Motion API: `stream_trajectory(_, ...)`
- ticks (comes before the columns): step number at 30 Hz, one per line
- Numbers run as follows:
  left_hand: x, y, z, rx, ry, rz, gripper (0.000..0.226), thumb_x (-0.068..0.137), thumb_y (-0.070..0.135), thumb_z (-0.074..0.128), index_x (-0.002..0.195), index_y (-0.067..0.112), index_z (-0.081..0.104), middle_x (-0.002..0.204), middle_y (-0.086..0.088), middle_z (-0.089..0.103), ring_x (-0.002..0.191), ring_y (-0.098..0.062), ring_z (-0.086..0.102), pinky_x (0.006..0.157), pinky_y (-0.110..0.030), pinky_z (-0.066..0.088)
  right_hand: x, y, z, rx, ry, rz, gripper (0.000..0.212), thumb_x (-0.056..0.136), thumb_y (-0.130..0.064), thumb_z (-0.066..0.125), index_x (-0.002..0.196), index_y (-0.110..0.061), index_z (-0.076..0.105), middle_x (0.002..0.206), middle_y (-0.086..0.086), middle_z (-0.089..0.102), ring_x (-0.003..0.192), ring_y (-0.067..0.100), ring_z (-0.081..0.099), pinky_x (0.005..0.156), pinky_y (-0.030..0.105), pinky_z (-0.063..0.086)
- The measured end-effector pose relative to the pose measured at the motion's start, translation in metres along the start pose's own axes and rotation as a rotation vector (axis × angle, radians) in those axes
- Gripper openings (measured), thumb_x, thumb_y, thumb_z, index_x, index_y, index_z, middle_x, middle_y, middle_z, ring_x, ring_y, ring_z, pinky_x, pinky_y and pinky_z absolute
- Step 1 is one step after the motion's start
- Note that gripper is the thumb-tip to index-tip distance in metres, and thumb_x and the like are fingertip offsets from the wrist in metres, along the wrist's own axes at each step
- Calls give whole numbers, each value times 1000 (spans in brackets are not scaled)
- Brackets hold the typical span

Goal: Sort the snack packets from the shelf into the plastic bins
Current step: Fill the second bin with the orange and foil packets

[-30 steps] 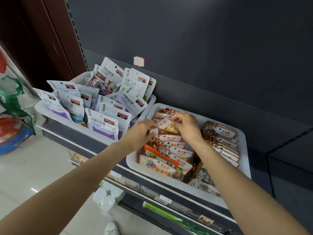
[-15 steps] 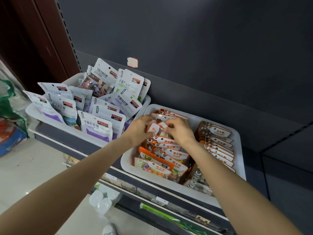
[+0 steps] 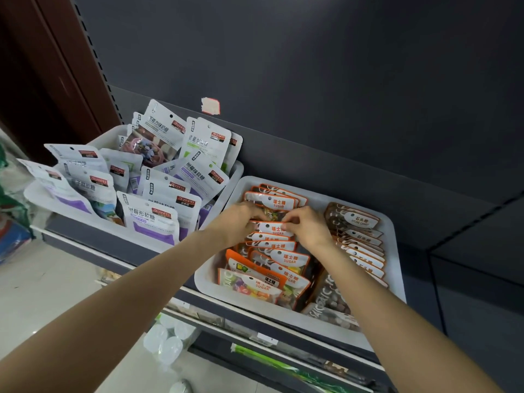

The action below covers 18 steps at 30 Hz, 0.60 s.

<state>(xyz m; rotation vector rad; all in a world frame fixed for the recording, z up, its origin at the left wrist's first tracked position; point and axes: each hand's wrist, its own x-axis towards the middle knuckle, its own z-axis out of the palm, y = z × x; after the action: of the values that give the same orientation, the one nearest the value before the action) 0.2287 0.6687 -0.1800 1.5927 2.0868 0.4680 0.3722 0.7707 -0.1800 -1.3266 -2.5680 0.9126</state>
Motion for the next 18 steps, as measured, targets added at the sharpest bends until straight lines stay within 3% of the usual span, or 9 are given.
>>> stream_trajectory(2, 4, -5, -3, 6, 50, -20, 31, 95, 11, 51, 124, 20, 58, 131, -4, 56, 116, -20, 55, 101, -32, 45, 1, -2, 2, 8, -10, -24, 15, 90, -10, 61, 101, -16, 70, 110, -1, 65, 102, 12, 59, 79, 18, 44)
stream_trajectory(5, 9, -11, -8, 109, 149, -53, 41, 96, 15, 50, 136, 22, 46, 144, -2, 41, 129, -22, 41, 107, -33, 36, 4, -4, -1, 124, -95, -71, 29, 87, 2, 60, 108, -17, 68, 109, -1, 65, 103, 11, 60, 77, 15, 46)
stream_trajectory(8, 11, -13, -9, 230, 115, -41, 44, 98, 27, 47, 141, 25, 39, 148, 1, 37, 134, -21, 34, 110, -36, 29, 10, -6, -7, 209, -3, -60, 33, 87, -11, 66, 119, -17, 62, 119, 1, 63, 110, 15, 59, 87, 23, 47)
stream_trajectory(10, 10, -14, -9, 259, 72, -34, 43, 98, 30, 47, 140, 25, 41, 148, 1, 38, 134, -21, 34, 112, -39, 27, 15, -10, -6, 78, 54, -80, 31, 92, -20, 59, 123, -18, 60, 127, 1, 60, 115, 16, 56, 91, 26, 45)
stream_trajectory(12, 10, -16, -8, 230, 68, -20, 43, 96, 27, 49, 139, 25, 42, 147, 1, 39, 133, -21, 36, 111, -39, 28, 18, -15, 0, -100, 8, -124, 28, 94, -20, 56, 121, -20, 63, 129, 2, 59, 116, 18, 55, 91, 29, 46)
stream_trajectory(15, 7, -16, -8, 65, 121, -56, 46, 97, 24, 49, 141, 23, 37, 144, -4, 42, 130, -24, 42, 105, -37, 38, 20, -20, 4, -248, 50, -141, 20, 95, -16, 54, 110, -20, 67, 120, 2, 61, 107, 18, 58, 78, 24, 44)
stream_trajectory(18, 6, -13, -12, -101, 193, -81, 44, 98, 24, 47, 140, 16, 38, 135, -9, 51, 120, -26, 52, 96, -34, 44, 18, -10, -6, -17, 233, -67, 18, 94, -13, 56, 107, -15, 67, 115, 2, 64, 107, 18, 59, 86, 28, 49)
